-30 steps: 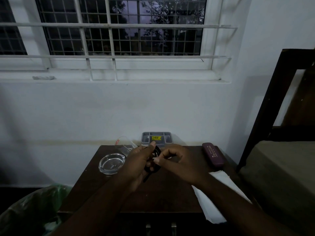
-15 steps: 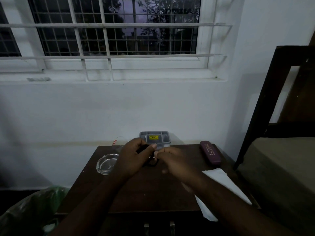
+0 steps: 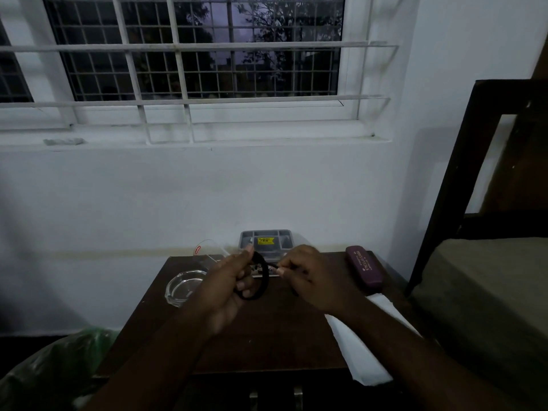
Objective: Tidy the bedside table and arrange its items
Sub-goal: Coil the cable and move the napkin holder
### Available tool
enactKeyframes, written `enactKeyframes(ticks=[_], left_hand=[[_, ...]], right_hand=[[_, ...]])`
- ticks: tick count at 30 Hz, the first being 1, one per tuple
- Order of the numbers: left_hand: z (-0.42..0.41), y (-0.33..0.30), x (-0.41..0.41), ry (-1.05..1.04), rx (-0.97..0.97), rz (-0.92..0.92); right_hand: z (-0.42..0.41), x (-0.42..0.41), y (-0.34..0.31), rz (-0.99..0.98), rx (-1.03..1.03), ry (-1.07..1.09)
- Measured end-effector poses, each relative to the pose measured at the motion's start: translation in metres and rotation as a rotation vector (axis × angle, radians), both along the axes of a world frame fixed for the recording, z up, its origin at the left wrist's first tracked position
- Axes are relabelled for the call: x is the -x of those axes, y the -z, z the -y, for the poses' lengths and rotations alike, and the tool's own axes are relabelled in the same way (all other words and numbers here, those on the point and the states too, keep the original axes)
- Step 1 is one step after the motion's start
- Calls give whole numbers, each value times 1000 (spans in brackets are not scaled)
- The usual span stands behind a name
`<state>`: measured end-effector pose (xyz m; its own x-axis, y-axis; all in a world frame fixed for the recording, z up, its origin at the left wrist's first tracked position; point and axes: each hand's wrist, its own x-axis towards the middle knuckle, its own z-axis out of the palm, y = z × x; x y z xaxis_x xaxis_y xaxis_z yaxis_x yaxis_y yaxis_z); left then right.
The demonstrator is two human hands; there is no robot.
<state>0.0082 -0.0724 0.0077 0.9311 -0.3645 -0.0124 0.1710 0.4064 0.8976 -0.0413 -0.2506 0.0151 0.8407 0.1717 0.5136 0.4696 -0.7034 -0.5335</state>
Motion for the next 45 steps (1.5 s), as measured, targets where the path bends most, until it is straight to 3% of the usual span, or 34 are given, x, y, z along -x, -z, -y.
enactKeyframes(ticks=[3,8,13,16,20,23,29,33,35,42,45], left_hand=[[10,5,1,-16,151,-105],[16,8,2,-83,241,-127],[20,13,6,-139,218,-139],[18,12,7,-152,143,-80],[18,13,6,-158,72,-45],[15,16,4,-135,10,13],[6,21,0,-266,-357,343],[3,24,-5,-236,-369,432],[0,25,-7,-211,-371,470],[-5,22,-9,-148,-441,716],[-10,22,-14,-226,-617,995]], right_hand=[[-7,-6,10,29,-92,36],[-32,-7,22,-248,-742,115],[-44,-3,25,-401,-987,81],[-45,-2,24,-466,-1041,55],[-43,-1,27,-384,-919,2],[-42,-3,28,-359,-938,64],[-32,-7,18,-374,-1019,104],[-21,-6,15,-680,-1288,-154],[-14,-5,14,-777,-1320,-296],[3,-5,20,-909,-1264,-580],[3,-6,19,-894,-1268,-599]])
